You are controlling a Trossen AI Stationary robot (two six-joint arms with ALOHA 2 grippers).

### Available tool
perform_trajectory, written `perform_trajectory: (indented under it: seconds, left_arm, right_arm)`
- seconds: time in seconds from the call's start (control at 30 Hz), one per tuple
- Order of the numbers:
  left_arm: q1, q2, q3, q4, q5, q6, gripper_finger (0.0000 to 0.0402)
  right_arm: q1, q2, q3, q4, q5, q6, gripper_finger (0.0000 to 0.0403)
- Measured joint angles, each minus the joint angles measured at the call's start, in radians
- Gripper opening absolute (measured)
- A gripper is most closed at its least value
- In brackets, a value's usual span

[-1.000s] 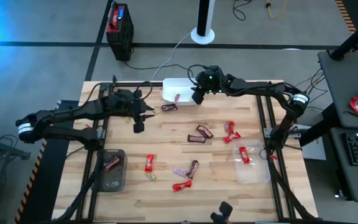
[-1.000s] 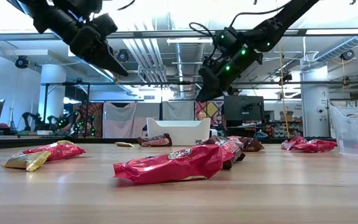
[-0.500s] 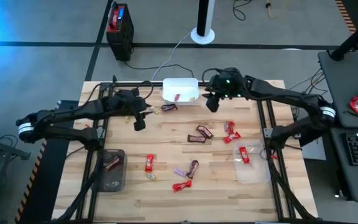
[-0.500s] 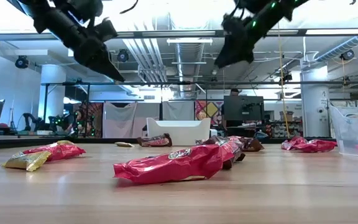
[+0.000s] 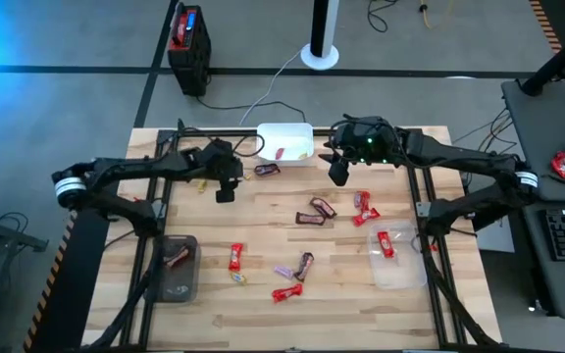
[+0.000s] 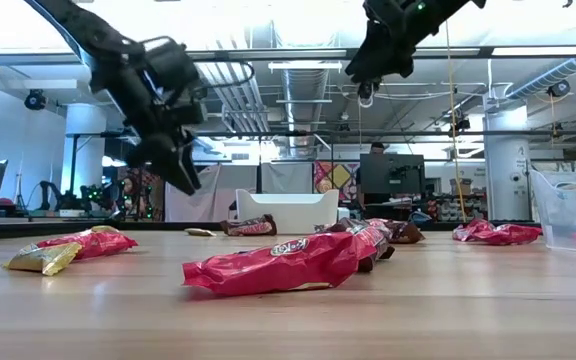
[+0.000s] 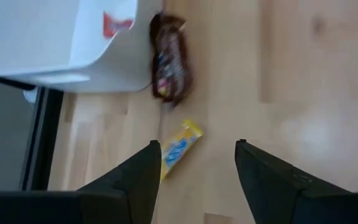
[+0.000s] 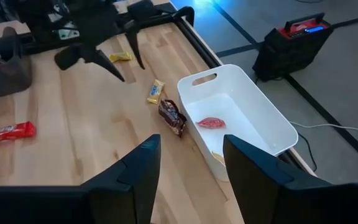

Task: Sort candy by brand, put in halloween buckets
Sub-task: Put the yellow candy into the white bin

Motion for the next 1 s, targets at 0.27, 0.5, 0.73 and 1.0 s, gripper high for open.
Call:
perform_trajectory:
  seconds: [0.27, 0.5, 0.73, 1.0]
  left_arm:
    - [0.085, 0.121, 0.0, 0.06, 0.034, 0.024, 0.0189]
    - [0.113, 0.213, 0.024, 0.12, 0.058, 0.055, 0.0189]
    - [0.142, 0.293, 0.064, 0.114, 0.091, 0.091, 0.0189]
    - [0.144, 0.324, 0.068, 0.088, 0.117, 0.084, 0.0149]
  right_arm:
    - [0.0, 0.002, 0.0, -0.001, 0.001, -0.014, 0.0178]
    - [0.0, 0.002, 0.0, -0.001, 0.001, -0.016, 0.0178]
    - [0.0, 0.002, 0.0, -0.03, 0.001, -0.008, 0.0178]
    - [0.0, 0.002, -0.001, -0.054, 0.001, 0.001, 0.0178]
